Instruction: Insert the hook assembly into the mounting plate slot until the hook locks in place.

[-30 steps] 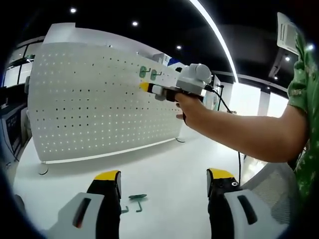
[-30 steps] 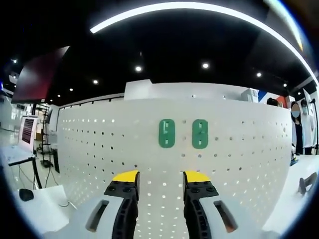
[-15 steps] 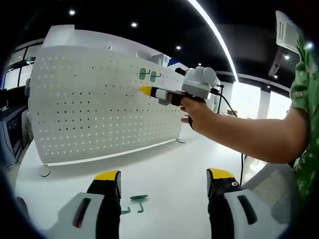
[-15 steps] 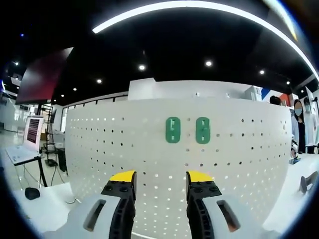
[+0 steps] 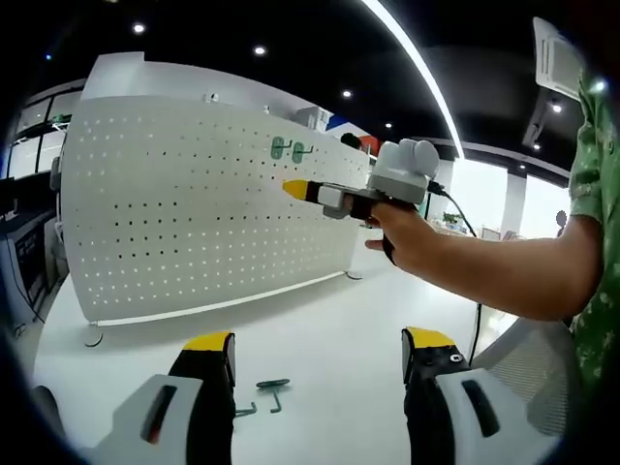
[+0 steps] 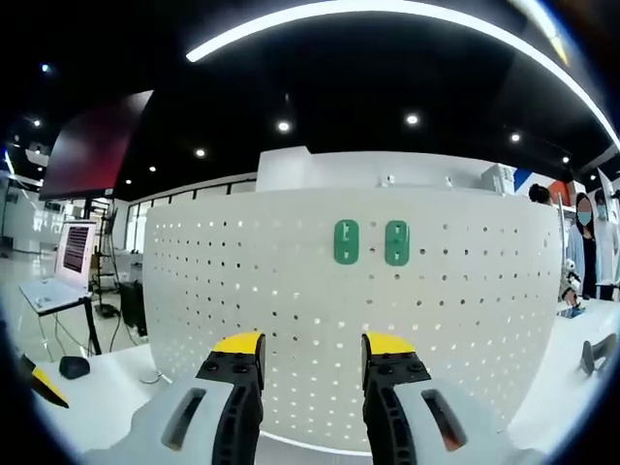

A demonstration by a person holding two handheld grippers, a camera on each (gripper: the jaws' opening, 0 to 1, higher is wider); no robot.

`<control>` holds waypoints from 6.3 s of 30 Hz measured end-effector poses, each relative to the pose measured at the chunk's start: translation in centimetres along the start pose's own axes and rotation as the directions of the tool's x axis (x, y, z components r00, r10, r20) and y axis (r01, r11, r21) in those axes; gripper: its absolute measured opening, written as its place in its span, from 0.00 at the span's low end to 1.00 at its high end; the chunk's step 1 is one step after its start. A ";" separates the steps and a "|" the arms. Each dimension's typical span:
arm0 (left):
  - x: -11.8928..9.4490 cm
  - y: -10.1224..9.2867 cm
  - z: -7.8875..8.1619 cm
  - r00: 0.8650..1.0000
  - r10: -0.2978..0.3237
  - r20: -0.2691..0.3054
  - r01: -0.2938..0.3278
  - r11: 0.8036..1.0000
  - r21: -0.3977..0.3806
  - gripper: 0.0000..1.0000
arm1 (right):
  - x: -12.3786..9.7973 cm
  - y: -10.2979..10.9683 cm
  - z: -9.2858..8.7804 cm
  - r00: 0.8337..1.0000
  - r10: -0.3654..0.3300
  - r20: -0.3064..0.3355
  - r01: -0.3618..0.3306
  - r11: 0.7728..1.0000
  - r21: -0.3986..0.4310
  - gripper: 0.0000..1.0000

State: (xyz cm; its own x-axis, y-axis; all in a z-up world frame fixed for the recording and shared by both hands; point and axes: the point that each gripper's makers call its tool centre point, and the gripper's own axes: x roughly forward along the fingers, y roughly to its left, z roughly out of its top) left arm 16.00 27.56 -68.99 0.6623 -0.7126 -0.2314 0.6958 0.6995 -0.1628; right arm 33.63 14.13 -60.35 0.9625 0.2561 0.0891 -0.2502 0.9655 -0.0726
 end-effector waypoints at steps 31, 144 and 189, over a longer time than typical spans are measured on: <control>-1.3 -1.6 0.7 1.000 0.005 0.013 -0.005 1.000 0.027 0.72 | -5.4 3.7 -3.1 0.991 0.097 -0.096 -0.099 0.995 -0.025 0.40; -2.2 0.0 -2.7 0.990 0.099 -0.101 -0.102 0.995 -0.020 0.70 | -10.5 15.9 -20.4 0.530 0.595 -0.604 -0.739 0.673 0.015 0.12; -1.9 0.0 -3.7 0.985 0.098 -0.144 -0.103 0.994 -0.026 0.69 | -10.5 15.3 -21.5 0.534 0.575 -0.620 -0.715 0.699 0.033 0.00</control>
State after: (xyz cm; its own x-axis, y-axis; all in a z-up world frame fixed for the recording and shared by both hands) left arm 13.73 29.12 -72.08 0.6801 -0.6255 -0.3823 0.6166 0.7702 -0.1633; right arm 21.98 25.24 -83.71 0.4345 0.6624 -0.6102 -0.8662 0.4931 -0.0815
